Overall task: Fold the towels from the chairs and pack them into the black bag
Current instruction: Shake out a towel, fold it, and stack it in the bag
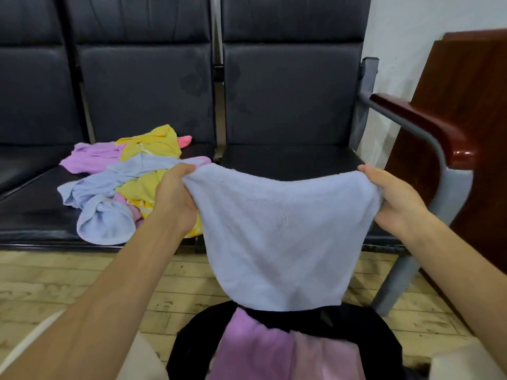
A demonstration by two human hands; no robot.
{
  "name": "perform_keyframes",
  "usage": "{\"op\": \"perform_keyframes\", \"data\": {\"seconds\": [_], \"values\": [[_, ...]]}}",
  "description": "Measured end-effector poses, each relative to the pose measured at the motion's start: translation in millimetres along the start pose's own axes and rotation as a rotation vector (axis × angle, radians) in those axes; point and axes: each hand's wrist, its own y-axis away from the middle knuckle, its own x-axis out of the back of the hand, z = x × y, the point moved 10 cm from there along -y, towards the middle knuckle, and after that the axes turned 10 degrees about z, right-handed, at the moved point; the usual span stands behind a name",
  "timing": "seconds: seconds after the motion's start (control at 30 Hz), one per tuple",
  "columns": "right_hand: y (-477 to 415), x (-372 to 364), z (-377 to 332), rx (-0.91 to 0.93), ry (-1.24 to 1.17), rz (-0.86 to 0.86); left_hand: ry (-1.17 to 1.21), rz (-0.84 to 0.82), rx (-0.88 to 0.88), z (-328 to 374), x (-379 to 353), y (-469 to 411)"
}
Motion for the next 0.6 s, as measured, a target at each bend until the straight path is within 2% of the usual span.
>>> {"op": "perform_keyframes", "data": {"seconds": [0.1,0.2,0.27,0.33,0.4,0.5,0.6], "values": [[8.6,-10.9,-8.6,0.045,-0.090,-0.125,-0.014,-0.089,-0.040,6.8,-10.1,1.7],[16.3,-15.5,-23.9,0.167,0.001,-0.161,-0.130,-0.042,-0.153,15.9,-8.1,-1.7],[19.2,-9.4,-37.1,0.378,0.234,-0.059,-0.295,0.014,-0.271,21.5,-2.6,-4.0],[27.0,-6.5,-50.7,0.688,0.599,0.066,-0.543,0.073,-0.476,35.6,4.6,-4.1],[29.5,-6.4,-51.0,0.842,0.791,0.100,-0.765,0.063,-0.623,43.7,9.0,-4.2],[19.9,-2.9,-43.0,0.841,0.881,0.099,-0.911,0.055,-0.717,53.3,14.4,-5.0],[11.7,-4.6,-29.3,0.737,0.933,0.063,-0.877,0.051,-0.780,62.9,11.9,4.3]]}}
